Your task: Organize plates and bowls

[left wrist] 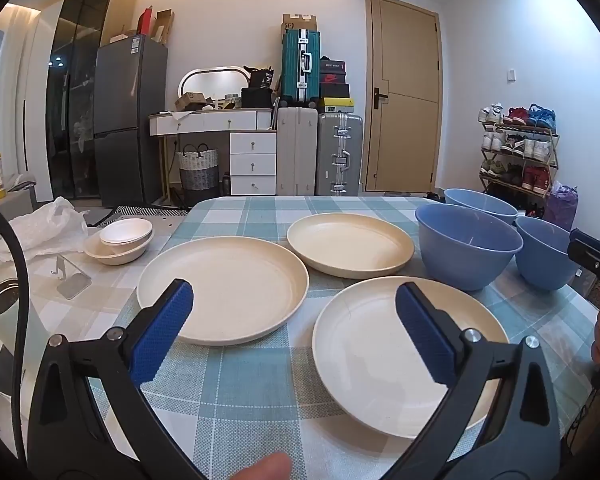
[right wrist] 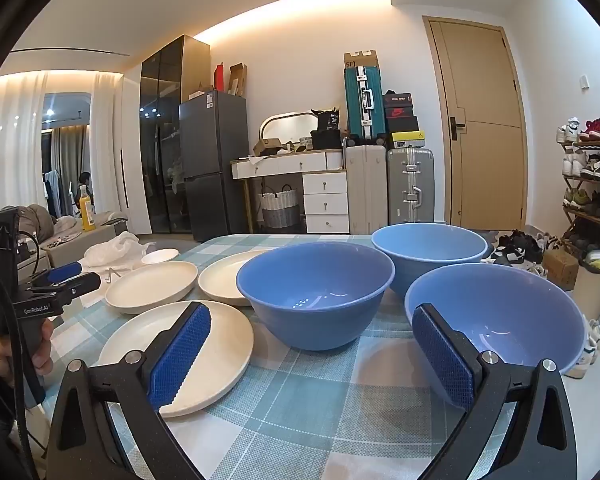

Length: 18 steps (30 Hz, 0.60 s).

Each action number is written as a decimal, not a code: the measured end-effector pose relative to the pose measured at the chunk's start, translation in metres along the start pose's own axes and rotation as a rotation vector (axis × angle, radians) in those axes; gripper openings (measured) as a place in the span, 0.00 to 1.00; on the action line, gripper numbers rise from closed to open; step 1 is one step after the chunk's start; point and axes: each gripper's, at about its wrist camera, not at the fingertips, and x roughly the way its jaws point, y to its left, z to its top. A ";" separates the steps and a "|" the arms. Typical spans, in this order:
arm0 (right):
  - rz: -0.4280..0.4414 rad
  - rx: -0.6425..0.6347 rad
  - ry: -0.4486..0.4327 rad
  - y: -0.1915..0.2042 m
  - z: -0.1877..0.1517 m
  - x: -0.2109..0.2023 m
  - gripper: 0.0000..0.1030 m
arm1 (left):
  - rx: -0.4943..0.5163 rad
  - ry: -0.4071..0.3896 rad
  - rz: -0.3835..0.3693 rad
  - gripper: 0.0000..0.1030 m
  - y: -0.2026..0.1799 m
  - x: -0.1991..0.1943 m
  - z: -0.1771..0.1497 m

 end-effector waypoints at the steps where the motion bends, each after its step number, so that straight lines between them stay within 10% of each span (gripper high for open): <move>1: 0.000 -0.001 -0.004 0.000 0.000 0.000 1.00 | -0.008 -0.022 -0.008 0.98 0.001 -0.001 0.000; 18: 0.000 -0.009 -0.008 0.001 0.000 0.000 1.00 | 0.009 -0.034 -0.006 0.98 0.001 -0.003 0.000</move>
